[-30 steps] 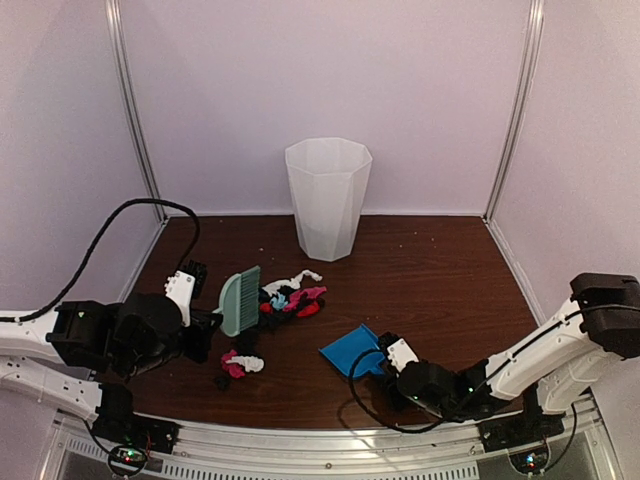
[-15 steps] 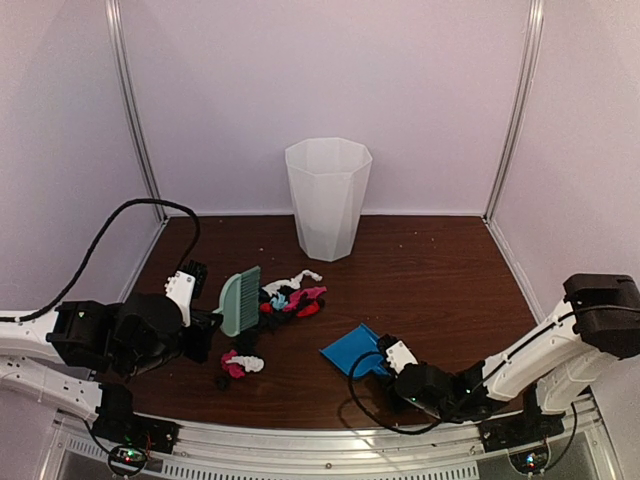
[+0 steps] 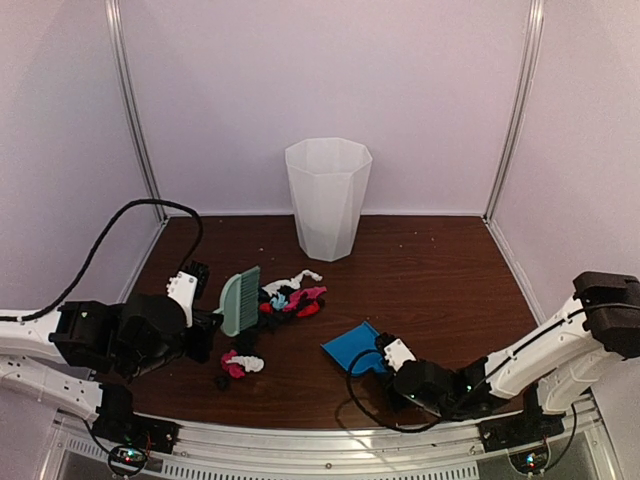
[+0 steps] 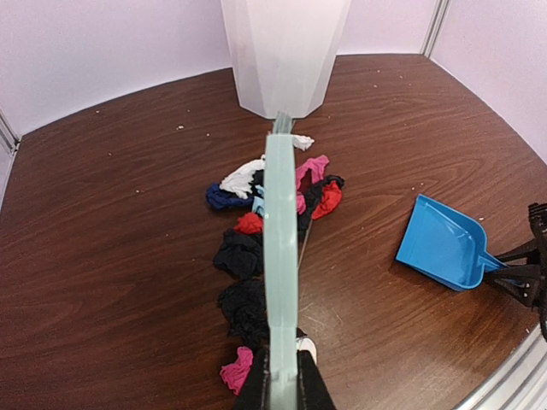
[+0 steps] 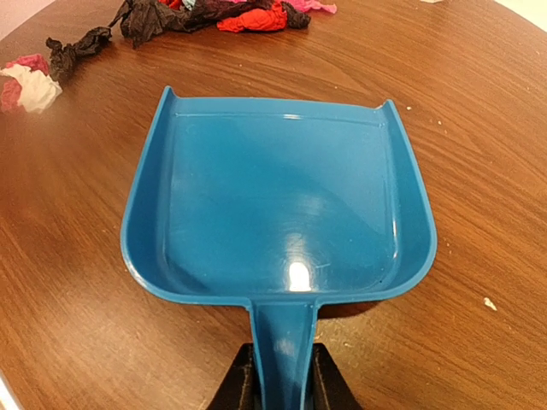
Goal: Sweep away the paper scraps from the table
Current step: Pick up the dustpan from the center of the board, then sweep the paper scraps into the dustpan.
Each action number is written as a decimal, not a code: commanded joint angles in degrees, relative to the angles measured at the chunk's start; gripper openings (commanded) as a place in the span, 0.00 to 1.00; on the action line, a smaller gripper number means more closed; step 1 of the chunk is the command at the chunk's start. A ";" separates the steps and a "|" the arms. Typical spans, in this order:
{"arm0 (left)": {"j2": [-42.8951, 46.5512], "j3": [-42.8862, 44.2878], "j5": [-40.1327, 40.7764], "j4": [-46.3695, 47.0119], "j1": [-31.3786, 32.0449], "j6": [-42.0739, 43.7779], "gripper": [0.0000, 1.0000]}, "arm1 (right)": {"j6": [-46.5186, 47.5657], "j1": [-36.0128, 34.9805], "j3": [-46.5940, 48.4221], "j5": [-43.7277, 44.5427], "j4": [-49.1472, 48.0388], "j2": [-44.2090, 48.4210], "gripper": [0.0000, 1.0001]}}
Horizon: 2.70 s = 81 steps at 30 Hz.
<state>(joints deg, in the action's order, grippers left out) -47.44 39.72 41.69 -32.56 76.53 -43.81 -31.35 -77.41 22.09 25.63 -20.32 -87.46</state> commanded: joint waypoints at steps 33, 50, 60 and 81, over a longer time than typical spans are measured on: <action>-51.43 29.53 -24.10 12.62 -23.82 20.74 0.00 | -10.66 -1.49 10.53 -7.15 33.43 7.62 0.00; -41.46 27.59 -26.41 12.02 -11.72 18.33 0.00 | -15.47 -6.71 9.47 -8.29 42.43 12.35 0.00; -44.27 32.54 -19.05 9.84 -13.28 20.17 0.00 | -15.54 -7.32 10.90 -7.55 45.70 13.82 0.00; -54.90 32.87 -30.85 11.37 -17.16 27.27 0.00 | -5.92 -0.75 18.94 -8.84 45.25 0.19 0.00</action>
<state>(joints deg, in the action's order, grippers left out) -101.69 71.79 16.27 -22.59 59.35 -18.74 -40.58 -80.62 40.29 17.54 25.12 -86.35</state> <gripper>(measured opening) 0.073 0.174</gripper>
